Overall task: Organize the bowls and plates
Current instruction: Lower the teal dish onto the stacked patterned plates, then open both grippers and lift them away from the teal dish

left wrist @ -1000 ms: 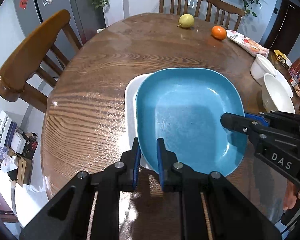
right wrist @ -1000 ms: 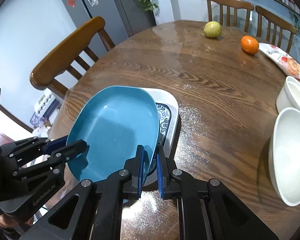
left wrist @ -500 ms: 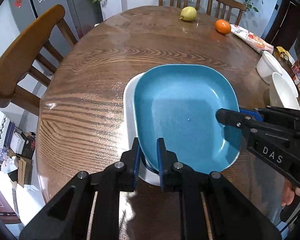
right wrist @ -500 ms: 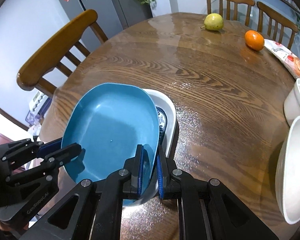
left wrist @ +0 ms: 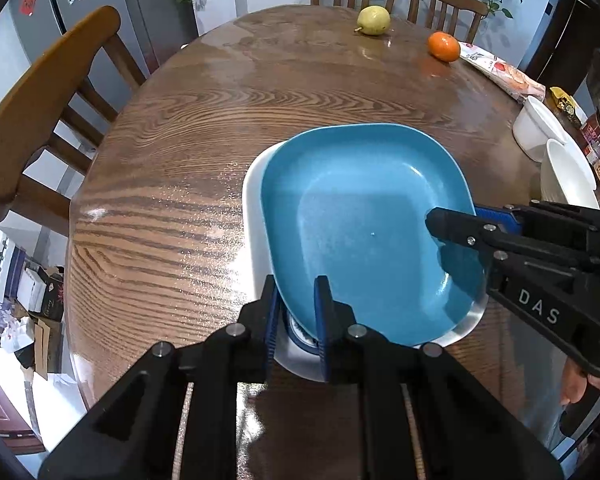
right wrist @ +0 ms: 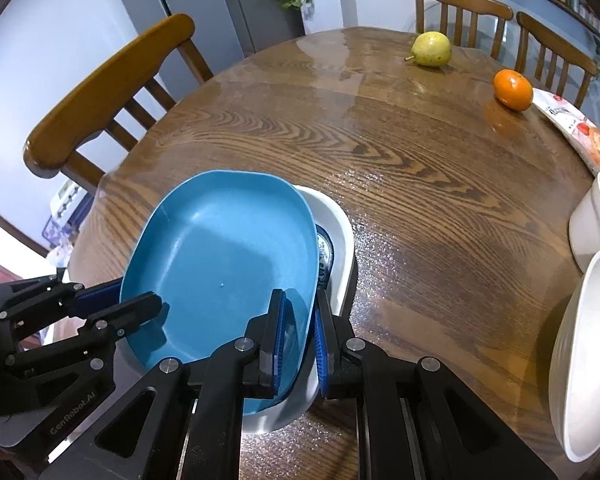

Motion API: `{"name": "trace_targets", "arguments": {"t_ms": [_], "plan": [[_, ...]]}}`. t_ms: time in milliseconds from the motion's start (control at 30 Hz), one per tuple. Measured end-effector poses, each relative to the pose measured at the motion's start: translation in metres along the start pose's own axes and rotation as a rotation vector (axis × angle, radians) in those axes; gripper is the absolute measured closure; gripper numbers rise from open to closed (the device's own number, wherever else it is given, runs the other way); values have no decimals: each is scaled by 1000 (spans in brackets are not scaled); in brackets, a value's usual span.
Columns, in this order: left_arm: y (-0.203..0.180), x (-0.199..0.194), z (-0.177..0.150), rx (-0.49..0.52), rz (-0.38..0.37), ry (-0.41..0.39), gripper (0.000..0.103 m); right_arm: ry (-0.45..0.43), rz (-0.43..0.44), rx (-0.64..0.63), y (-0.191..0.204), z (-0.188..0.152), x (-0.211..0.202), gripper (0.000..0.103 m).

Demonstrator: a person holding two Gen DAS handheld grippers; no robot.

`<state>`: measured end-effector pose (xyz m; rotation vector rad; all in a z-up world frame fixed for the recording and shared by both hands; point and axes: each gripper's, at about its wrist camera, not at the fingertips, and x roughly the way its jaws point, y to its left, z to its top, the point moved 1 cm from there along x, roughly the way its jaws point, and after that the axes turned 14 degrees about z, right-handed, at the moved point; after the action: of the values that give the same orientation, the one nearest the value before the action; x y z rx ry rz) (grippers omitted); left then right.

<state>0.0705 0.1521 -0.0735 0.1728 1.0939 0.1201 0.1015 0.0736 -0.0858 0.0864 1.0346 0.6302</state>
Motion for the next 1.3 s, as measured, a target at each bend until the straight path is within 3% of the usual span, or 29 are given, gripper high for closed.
{"name": "trace_targets", "arguments": {"t_ms": [333,633,700,800,967,1133,1300], "plan": [[-2,-1,0,-2,22,-10,87,0,0,-4,2,0,-2,83],[-2,-9,-2,-2,24,-29,74,-16,19,6,3,-2,-9,80],[-1,-12,-3,-5,27,-40,71,-27,14,8,3,-3,-13,75],[0,-17,-3,-10,37,-56,65,-51,15,8,4,-4,-19,64],[1,-27,-5,-11,56,-92,39,-84,23,9,6,-6,-32,62],[0,-35,-7,-8,73,-117,25,-116,46,30,3,-12,-49,61],[-5,-48,-9,2,93,-165,13,-176,47,52,-6,-22,-70,42]]}}
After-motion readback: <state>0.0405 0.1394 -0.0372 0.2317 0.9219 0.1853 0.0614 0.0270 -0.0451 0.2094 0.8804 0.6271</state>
